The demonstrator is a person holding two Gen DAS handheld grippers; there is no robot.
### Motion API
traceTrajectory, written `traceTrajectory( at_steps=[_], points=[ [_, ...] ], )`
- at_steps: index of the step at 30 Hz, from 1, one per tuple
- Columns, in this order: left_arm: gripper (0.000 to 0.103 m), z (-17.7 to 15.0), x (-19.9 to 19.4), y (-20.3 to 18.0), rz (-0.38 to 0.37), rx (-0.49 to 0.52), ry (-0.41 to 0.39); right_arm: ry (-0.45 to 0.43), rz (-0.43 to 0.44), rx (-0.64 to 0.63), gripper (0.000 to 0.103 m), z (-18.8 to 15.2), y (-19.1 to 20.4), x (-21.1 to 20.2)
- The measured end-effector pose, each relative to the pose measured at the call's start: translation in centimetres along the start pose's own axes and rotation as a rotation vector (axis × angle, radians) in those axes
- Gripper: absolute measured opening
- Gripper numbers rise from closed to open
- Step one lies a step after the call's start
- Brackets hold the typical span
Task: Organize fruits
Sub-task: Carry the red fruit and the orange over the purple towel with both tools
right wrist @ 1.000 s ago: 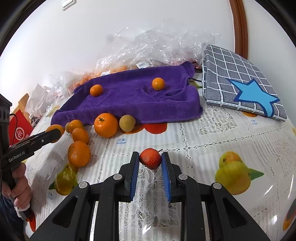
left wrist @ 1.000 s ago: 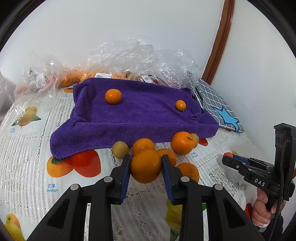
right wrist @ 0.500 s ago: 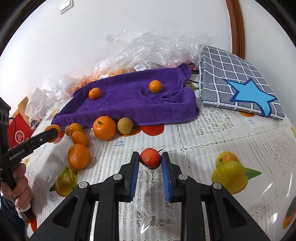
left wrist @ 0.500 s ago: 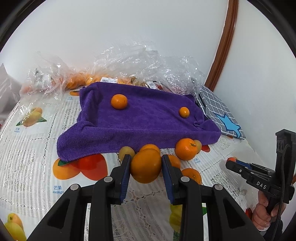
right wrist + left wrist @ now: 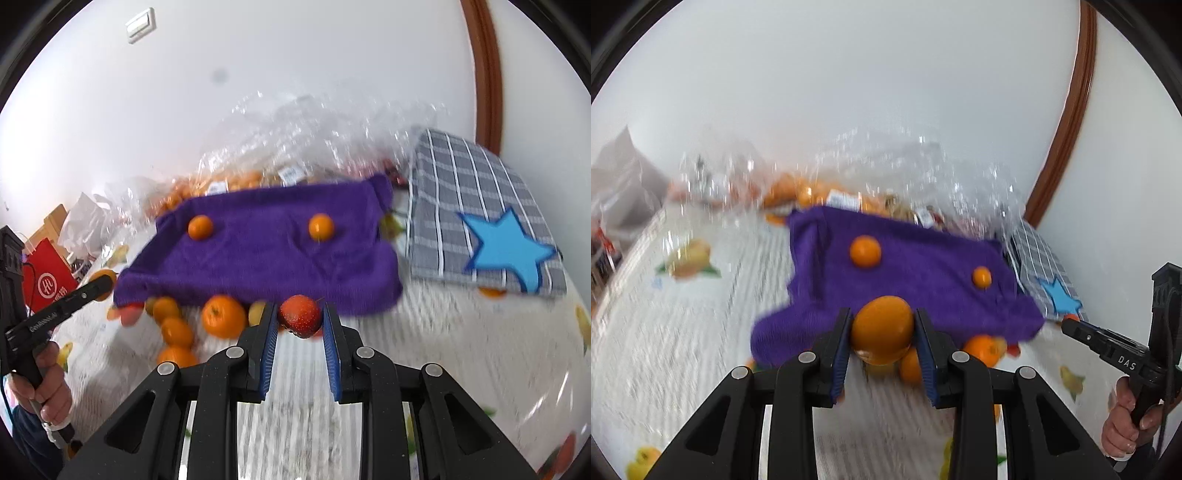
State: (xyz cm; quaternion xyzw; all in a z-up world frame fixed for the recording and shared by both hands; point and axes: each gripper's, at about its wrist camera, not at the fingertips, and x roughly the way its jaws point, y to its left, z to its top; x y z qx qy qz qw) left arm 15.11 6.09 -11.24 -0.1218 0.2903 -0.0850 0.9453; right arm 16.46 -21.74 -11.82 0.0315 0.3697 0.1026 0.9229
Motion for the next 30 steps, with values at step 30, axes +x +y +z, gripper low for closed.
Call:
traceTrajectory(
  at_steps=[30],
  points=[
    [0.031, 2.8, 12.2, 1.3, 0.077, -0.064, 0.089, 0.097, 0.011, -0.017, 0.024, 5.5, -1.4, 12.4]
  ],
)
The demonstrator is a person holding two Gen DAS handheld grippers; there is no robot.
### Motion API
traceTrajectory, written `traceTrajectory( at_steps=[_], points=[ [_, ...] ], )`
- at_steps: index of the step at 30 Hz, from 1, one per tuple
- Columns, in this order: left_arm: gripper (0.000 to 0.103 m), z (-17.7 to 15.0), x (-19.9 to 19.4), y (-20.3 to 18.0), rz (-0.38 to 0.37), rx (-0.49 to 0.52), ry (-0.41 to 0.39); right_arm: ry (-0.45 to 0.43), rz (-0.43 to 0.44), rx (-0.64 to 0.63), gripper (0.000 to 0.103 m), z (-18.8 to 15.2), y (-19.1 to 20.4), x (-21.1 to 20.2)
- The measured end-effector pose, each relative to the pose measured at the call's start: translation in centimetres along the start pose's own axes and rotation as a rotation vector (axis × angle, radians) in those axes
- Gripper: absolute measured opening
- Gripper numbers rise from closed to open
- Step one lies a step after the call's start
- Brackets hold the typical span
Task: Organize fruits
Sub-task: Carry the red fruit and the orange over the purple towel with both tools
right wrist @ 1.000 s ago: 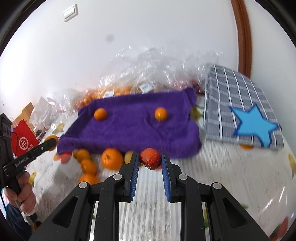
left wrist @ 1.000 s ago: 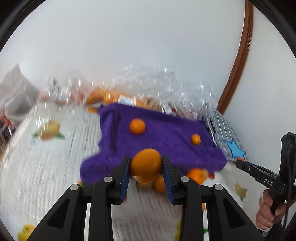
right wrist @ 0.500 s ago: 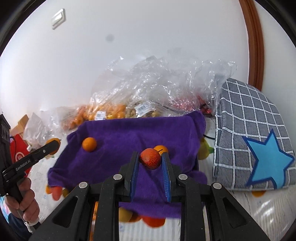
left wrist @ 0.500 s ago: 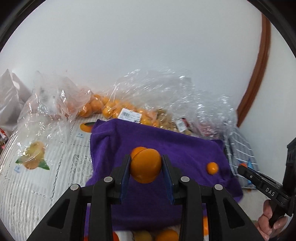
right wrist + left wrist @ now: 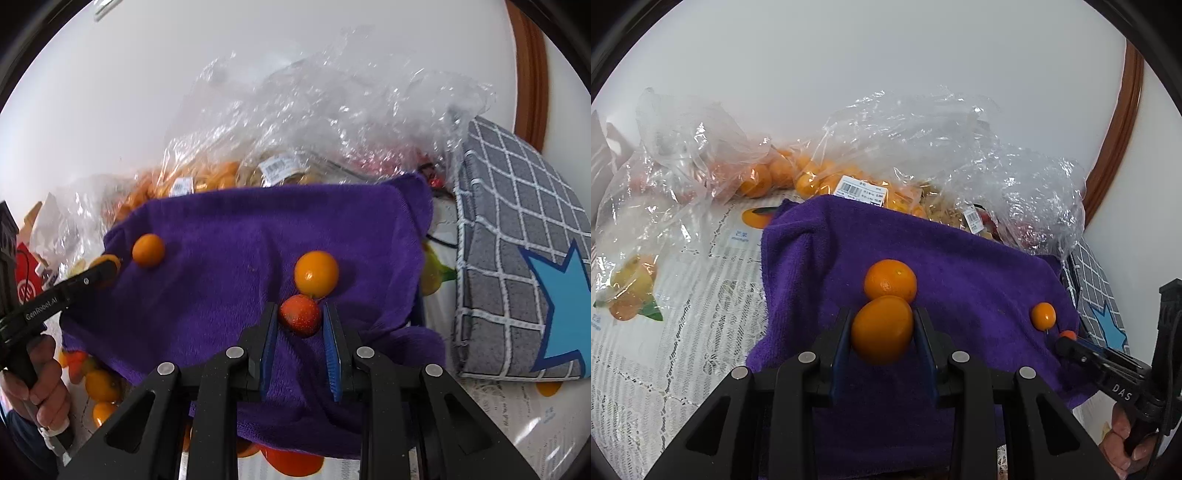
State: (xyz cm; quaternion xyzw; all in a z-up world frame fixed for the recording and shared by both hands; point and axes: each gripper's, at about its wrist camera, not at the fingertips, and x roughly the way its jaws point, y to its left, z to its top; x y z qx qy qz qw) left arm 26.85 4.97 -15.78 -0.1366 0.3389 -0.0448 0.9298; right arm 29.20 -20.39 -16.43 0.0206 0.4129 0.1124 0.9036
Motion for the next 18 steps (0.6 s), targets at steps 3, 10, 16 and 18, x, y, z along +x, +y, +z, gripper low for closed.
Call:
traceTrajectory(
  at_steps=[3, 10, 16, 18],
  points=[
    [0.031, -0.1, 0.1, -0.3, 0.009, 0.017, 0.000, 0.016, -0.005, -0.005, 0.024, -0.1, 0.2, 0.7],
    [0.031, 0.0, 0.2, -0.2, 0.018, 0.010, 0.004, 0.041, -0.024, -0.009, 0.024, -0.4, 0.1, 1.5],
    [0.031, 0.0, 0.3, -0.2, 0.026, 0.015, 0.006, 0.039, -0.042, -0.023, 0.026, -0.4, 0.5, 1.7],
    [0.032, 0.1, 0.4, -0.2, 0.032, 0.014, 0.009, 0.037, -0.051, -0.033, 0.031, -0.4, 0.7, 1.6]
  ],
)
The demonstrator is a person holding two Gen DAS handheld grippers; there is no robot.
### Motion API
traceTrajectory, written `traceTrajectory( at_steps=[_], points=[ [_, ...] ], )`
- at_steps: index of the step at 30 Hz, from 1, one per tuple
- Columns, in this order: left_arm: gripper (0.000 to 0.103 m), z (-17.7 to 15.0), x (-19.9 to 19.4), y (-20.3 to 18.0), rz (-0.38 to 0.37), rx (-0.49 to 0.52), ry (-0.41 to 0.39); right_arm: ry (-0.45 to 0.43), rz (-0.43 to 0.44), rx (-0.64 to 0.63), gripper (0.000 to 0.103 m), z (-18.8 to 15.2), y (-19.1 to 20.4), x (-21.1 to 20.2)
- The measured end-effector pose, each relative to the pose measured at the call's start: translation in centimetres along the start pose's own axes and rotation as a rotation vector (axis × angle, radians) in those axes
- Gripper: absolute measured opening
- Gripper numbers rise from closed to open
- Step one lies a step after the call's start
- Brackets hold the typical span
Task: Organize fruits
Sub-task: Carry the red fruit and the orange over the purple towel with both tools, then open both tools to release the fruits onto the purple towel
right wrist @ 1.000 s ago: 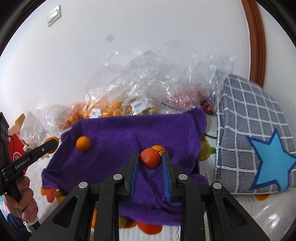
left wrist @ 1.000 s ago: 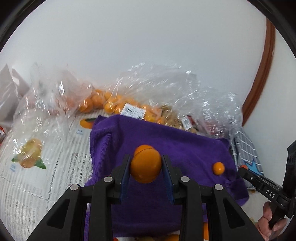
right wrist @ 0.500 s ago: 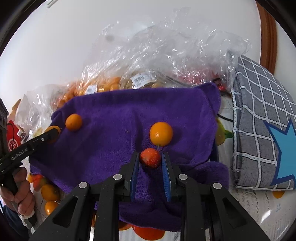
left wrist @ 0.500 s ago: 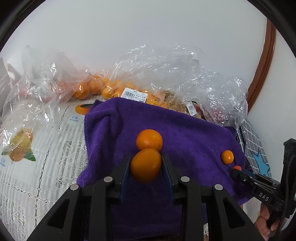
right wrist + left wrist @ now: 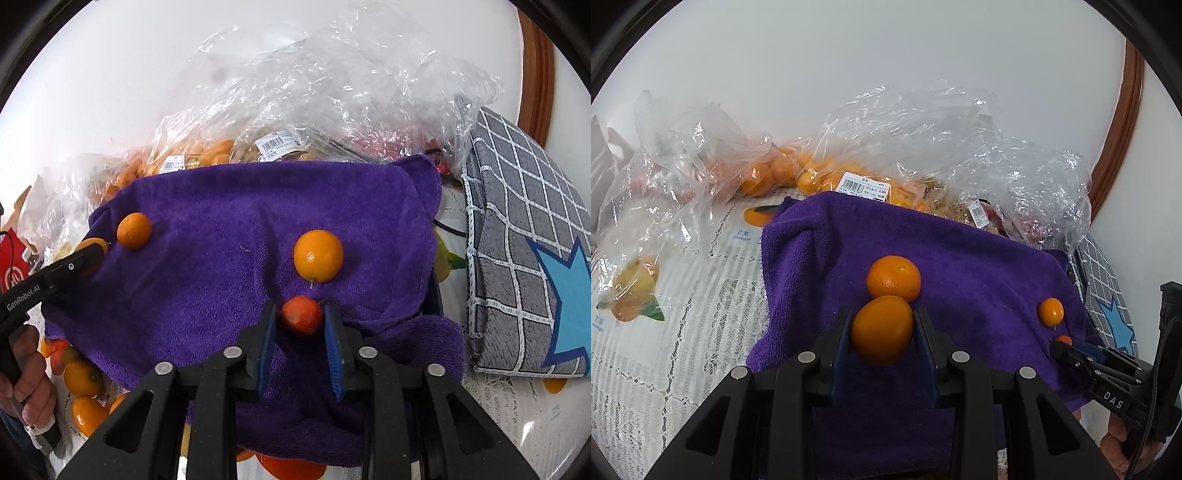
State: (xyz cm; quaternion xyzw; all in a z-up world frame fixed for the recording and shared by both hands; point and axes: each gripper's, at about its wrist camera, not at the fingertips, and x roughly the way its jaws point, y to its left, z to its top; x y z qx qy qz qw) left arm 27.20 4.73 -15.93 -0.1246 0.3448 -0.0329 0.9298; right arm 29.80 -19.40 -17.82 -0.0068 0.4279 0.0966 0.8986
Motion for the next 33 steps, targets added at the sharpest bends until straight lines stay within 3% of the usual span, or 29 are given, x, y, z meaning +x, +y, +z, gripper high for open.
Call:
traceTrajectory(
  at_steps=[5, 14, 22, 33],
  points=[
    [0.040, 0.0, 0.1, 0.1, 0.000, -0.005, 0.008, -0.018, -0.003, -0.012, 0.040, -0.2, 0.5, -0.4],
    [0.046, -0.1, -0.7, 0.1, 0.006, -0.001, -0.033, -0.057, 0.000, 0.005, 0.040, -0.8, 0.8, -2.3],
    [0.049, -0.4, -1.5, 0.1, 0.009, 0.003, -0.068, -0.169, -0.059, -0.009, 0.040, -0.9, 1.4, -5.5],
    [0.050, -1.2, -3.4, 0.4, 0.013, -0.010, -0.092, -0.101, -0.032, 0.017, 0.040, -2.9, 1.8, -7.3]
  ],
)
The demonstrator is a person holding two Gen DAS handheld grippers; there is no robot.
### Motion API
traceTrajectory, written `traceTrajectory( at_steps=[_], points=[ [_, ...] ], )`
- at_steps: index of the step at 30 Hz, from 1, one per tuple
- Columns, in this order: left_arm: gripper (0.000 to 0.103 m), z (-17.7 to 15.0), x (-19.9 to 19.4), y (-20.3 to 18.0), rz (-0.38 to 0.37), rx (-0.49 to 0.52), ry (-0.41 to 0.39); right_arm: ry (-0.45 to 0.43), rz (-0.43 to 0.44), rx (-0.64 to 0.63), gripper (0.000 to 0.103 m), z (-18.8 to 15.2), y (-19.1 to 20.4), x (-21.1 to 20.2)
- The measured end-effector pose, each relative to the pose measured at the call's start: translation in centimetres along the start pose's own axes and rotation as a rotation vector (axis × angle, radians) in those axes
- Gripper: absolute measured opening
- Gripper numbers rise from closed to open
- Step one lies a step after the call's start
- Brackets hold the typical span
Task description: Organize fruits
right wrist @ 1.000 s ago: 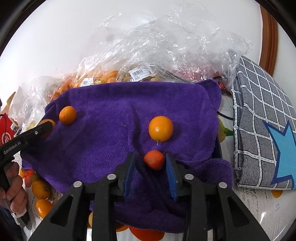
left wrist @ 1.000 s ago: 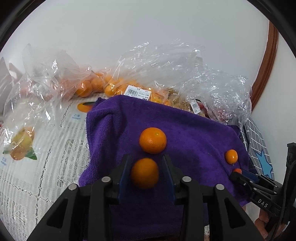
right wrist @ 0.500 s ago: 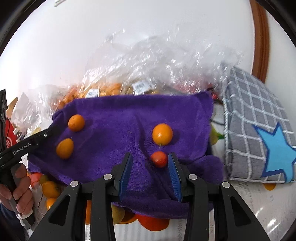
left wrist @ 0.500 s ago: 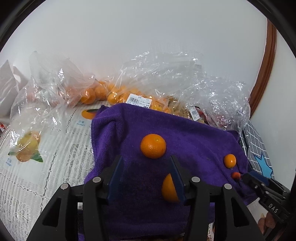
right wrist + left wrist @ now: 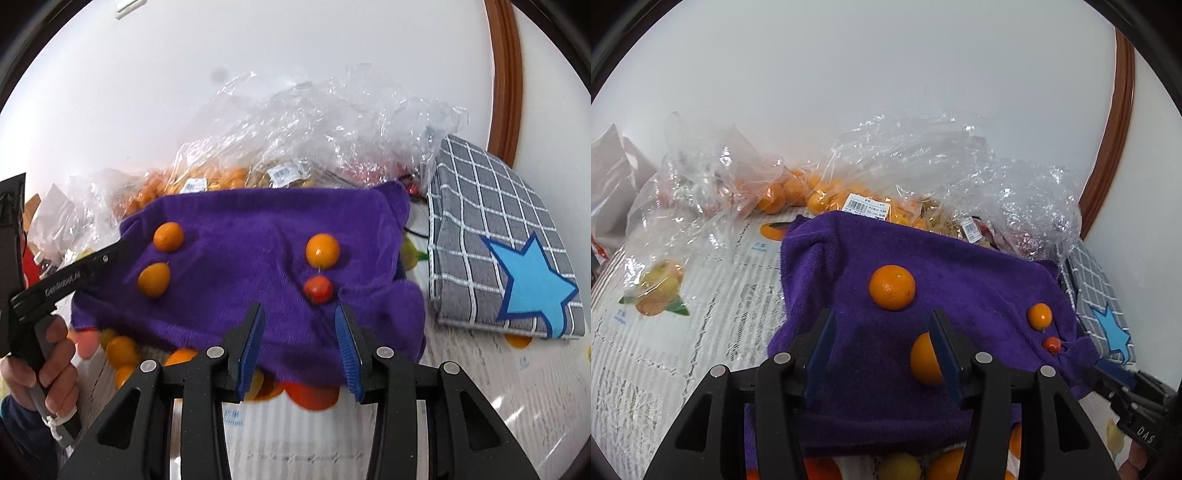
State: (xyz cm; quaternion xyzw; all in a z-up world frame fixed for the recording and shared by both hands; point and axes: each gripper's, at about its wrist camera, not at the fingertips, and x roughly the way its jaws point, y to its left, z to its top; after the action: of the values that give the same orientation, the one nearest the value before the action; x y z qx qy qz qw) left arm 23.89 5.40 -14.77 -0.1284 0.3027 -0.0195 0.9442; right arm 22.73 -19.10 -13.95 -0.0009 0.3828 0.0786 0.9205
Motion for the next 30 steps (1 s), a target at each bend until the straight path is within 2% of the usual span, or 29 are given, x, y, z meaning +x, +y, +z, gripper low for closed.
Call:
traceTrajectory(
  at_steps=[15, 22, 26, 28, 30],
  points=[
    [0.052, -1.5, -5.0, 2.5, -0.020, -0.043, -0.028, 0.072, 0.074, -0.050, 0.038, -3.1, 1.7, -0.1],
    [0.053, -1.8, -5.6, 2.8, -0.020, -0.035, -0.022, 0.114, 0.059, -0.084, 0.034, -3.5, 2.6, 1.1],
    [0.053, -1.8, -5.6, 2.7, -0.018, -0.024, -0.019, 0.130, 0.080, -0.078, 0.034, -3.3, 2.5, 1.8],
    [0.053, -1.8, -5.5, 2.6, -0.018, -0.019, -0.018, 0.142, 0.085, -0.076, 0.027, -3.4, 2.6, 2.2],
    [0.053, -1.8, -5.4, 2.6, -0.017, -0.015, -0.015, 0.145, 0.090, -0.075, 0.027, -3.4, 2.6, 2.4]
  ],
)
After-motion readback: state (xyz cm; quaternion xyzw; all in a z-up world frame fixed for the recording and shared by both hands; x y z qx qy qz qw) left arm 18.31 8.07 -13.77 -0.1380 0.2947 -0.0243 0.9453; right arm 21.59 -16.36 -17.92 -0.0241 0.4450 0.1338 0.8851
